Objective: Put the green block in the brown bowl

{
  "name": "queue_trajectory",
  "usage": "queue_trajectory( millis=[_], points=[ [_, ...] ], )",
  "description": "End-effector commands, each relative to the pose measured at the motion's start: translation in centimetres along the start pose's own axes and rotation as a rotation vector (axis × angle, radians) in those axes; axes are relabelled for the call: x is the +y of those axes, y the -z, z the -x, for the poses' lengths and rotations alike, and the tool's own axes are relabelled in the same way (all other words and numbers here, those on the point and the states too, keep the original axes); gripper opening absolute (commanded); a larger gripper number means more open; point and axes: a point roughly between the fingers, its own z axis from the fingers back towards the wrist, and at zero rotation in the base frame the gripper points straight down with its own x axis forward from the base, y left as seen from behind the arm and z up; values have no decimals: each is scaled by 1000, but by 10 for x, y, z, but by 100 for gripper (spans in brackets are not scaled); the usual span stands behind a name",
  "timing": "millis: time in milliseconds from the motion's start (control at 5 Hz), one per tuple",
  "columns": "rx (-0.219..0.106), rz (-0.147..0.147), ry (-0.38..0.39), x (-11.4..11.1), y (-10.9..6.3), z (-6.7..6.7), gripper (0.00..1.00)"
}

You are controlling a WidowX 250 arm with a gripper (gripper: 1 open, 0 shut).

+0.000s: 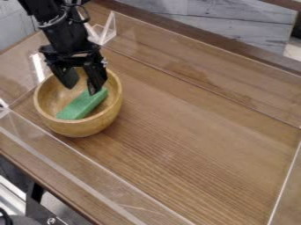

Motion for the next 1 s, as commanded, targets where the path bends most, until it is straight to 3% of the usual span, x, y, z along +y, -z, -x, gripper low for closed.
queue_trajectory(
  millis=[0,800],
  points=[
    [-41,-24,19,-7,-16,-16,100],
    [-20,-23,39,-48,-20,-34,100]
  ],
)
